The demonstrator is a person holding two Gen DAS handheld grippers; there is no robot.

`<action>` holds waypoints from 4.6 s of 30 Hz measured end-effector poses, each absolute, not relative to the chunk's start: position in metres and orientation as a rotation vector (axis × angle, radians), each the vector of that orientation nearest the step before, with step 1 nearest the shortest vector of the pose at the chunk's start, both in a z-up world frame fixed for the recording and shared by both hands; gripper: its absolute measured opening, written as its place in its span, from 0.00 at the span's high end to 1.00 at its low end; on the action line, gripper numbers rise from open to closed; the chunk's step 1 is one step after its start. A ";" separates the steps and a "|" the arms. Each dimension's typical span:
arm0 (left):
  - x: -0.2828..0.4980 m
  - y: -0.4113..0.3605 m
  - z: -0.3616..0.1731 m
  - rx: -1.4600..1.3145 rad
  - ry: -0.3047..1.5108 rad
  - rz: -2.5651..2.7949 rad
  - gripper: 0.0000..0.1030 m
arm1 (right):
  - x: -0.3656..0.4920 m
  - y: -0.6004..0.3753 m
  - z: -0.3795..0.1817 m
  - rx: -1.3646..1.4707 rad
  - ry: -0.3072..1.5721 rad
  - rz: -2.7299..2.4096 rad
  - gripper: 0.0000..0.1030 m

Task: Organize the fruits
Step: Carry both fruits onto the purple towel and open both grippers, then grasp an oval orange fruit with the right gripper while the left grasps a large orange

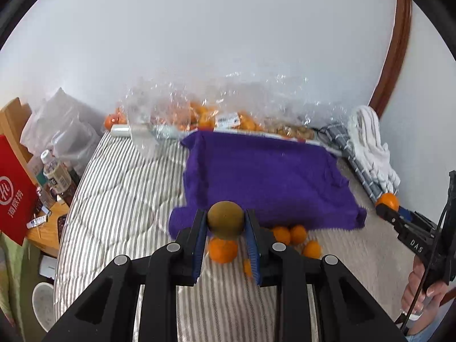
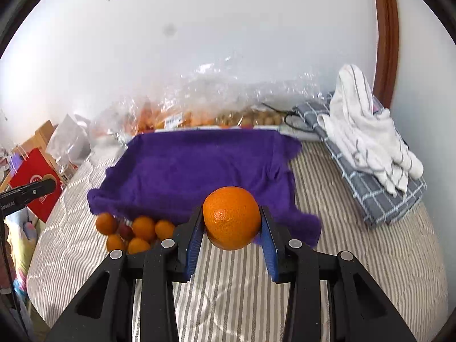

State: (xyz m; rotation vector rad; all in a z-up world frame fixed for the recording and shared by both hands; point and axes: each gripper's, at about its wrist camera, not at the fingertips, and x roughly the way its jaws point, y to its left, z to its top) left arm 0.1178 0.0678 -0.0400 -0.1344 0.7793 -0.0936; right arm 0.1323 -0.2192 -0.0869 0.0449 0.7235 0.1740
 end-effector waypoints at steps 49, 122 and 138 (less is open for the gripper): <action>0.337 0.051 -0.136 -0.160 0.974 -0.043 0.76 | 0.347 -0.193 -0.152 -0.097 0.858 0.181 0.63; 0.101 0.141 -0.122 -0.202 0.896 0.040 0.50 | 0.156 -0.136 -0.177 -0.054 0.923 0.298 0.48; 0.121 0.087 -0.135 -0.216 0.933 -0.099 0.50 | 0.137 -0.167 -0.177 -0.109 0.875 0.230 0.65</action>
